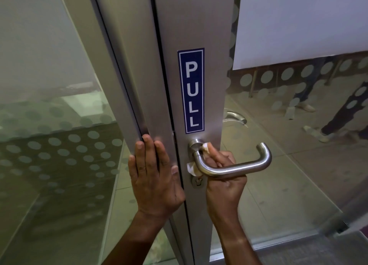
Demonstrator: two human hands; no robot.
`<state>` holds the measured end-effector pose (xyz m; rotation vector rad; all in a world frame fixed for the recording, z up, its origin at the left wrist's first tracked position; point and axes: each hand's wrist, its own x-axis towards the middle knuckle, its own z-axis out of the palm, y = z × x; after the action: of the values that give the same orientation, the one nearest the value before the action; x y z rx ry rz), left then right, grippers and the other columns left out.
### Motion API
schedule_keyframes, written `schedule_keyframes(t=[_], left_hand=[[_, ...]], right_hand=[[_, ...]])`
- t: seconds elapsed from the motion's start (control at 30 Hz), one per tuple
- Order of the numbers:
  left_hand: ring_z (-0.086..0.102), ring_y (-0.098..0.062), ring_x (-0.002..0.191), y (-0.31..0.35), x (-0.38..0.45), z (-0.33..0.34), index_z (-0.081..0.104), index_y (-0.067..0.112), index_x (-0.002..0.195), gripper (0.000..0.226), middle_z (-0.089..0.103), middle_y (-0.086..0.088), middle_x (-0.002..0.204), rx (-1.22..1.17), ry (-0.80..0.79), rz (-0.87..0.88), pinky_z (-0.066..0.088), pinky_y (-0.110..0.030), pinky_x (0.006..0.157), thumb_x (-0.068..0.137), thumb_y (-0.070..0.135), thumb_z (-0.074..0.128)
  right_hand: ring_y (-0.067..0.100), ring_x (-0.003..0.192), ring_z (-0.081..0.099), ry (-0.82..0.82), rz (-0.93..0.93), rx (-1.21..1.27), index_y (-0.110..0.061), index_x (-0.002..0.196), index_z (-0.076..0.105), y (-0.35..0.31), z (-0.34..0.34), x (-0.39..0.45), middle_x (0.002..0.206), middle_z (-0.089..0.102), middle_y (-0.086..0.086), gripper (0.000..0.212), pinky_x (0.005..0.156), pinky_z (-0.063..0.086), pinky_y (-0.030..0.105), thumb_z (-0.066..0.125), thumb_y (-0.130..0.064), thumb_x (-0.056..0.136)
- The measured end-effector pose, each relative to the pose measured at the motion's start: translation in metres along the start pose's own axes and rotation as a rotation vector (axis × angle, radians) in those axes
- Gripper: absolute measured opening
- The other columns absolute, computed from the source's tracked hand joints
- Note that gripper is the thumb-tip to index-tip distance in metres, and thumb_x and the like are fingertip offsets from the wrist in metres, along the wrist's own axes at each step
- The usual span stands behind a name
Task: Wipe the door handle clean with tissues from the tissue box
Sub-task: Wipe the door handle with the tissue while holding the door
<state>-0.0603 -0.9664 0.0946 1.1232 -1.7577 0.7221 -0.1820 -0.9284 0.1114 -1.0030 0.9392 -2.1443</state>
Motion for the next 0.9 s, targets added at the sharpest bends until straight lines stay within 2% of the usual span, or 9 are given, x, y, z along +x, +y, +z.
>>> schedule_keyframes(t=[0.17, 0.23, 0.3, 0.37, 0.47, 0.57, 0.67, 0.73, 0.9], left_hand=[[-0.012, -0.023, 0.153, -0.001, 0.000, 0.000, -0.010, 0.011, 0.157, 0.068, -0.018, -0.005, 0.165, -0.008, 0.001, -0.003, -0.007, -0.040, 0.123, 0.101, 0.032, 0.022], [-0.012, -0.023, 0.153, -0.001, 0.000, 0.000, -0.010, 0.011, 0.157, 0.067, -0.018, -0.005, 0.165, -0.005, 0.003, -0.002, -0.007, -0.040, 0.123, 0.101, 0.032, 0.022], [-0.011, -0.023, 0.153, -0.001, 0.000, 0.000, -0.010, 0.011, 0.157, 0.066, -0.017, -0.006, 0.165, -0.012, 0.006, -0.003, -0.007, -0.040, 0.123, 0.101, 0.031, 0.021], [-0.011, -0.023, 0.153, -0.001, 0.001, 0.000, -0.010, 0.011, 0.157, 0.067, -0.017, -0.006, 0.165, -0.007, 0.007, 0.003, -0.007, -0.040, 0.123, 0.101, 0.031, 0.022], [-0.010, -0.024, 0.153, -0.002, 0.000, 0.001, -0.008, 0.010, 0.157, 0.067, -0.015, -0.007, 0.165, 0.003, 0.017, 0.005, -0.007, -0.040, 0.123, 0.101, 0.030, 0.023], [-0.010, -0.024, 0.153, -0.002, -0.001, 0.001, -0.008, 0.010, 0.157, 0.066, -0.015, -0.007, 0.165, 0.007, 0.010, -0.002, -0.007, -0.040, 0.123, 0.101, 0.030, 0.022], [-0.010, -0.023, 0.153, -0.001, 0.000, 0.001, -0.009, 0.010, 0.157, 0.068, -0.015, -0.007, 0.165, 0.007, 0.007, -0.005, -0.007, -0.040, 0.123, 0.100, 0.030, 0.024], [-0.010, -0.023, 0.153, -0.001, 0.000, 0.001, -0.009, 0.010, 0.157, 0.073, -0.016, -0.007, 0.165, 0.011, 0.005, -0.007, -0.008, -0.040, 0.123, 0.097, 0.029, 0.028], [-0.011, -0.023, 0.153, -0.002, -0.001, 0.001, -0.010, 0.010, 0.156, 0.073, -0.016, -0.008, 0.165, 0.021, 0.001, -0.001, -0.008, -0.040, 0.123, 0.098, 0.030, 0.028]], right_hand=[[0.018, 0.085, 0.068, -0.067, -0.026, -0.112, -0.010, 0.100, 0.075, -0.003, -0.011, -0.007, 0.089, 0.067, 0.015, 0.021, 0.073, 0.056, 0.028, 0.073, -0.006, 0.079], [0.018, 0.079, 0.068, -0.056, 0.020, -0.321, -0.020, 0.090, 0.078, -0.001, -0.029, -0.015, 0.083, 0.070, -0.001, 0.022, 0.066, 0.058, 0.041, 0.072, -0.001, 0.081], [0.018, 0.072, 0.063, -0.044, 0.089, -0.445, -0.031, 0.084, 0.078, -0.002, -0.049, -0.028, 0.079, 0.065, -0.003, 0.035, 0.060, 0.055, 0.049, 0.068, 0.002, 0.083], [0.021, 0.067, 0.060, -0.064, 0.105, -0.462, -0.033, 0.087, 0.078, -0.013, -0.058, -0.048, 0.076, 0.061, 0.000, 0.036, 0.057, 0.052, 0.045, 0.067, 0.001, 0.085], [0.022, 0.069, 0.060, -0.061, -0.015, -0.442, -0.030, 0.081, 0.076, -0.051, -0.056, -0.061, 0.081, 0.058, 0.003, 0.029, 0.060, 0.053, 0.031, 0.064, -0.004, 0.078], [0.021, 0.085, 0.063, -0.105, -0.103, -0.467, -0.027, 0.087, 0.068, -0.087, -0.047, -0.034, 0.096, 0.062, -0.002, 0.024, 0.071, 0.053, 0.035, 0.056, -0.008, 0.081], [0.017, 0.075, 0.063, -0.255, -0.225, -0.616, -0.030, 0.095, 0.069, -0.104, -0.034, 0.008, 0.086, 0.066, -0.002, 0.025, 0.062, 0.051, 0.032, 0.059, -0.008, 0.088], [0.013, 0.069, 0.059, -0.382, -0.338, -0.813, -0.022, 0.099, 0.073, -0.103, -0.025, 0.030, 0.082, 0.065, -0.003, 0.025, 0.058, 0.048, 0.025, 0.066, -0.002, 0.086], [-0.003, 0.073, 0.060, -0.647, -0.393, -1.058, -0.021, 0.099, 0.076, -0.095, -0.014, 0.059, 0.083, 0.068, -0.012, 0.021, 0.068, 0.049, 0.010, 0.075, -0.012, 0.079]])
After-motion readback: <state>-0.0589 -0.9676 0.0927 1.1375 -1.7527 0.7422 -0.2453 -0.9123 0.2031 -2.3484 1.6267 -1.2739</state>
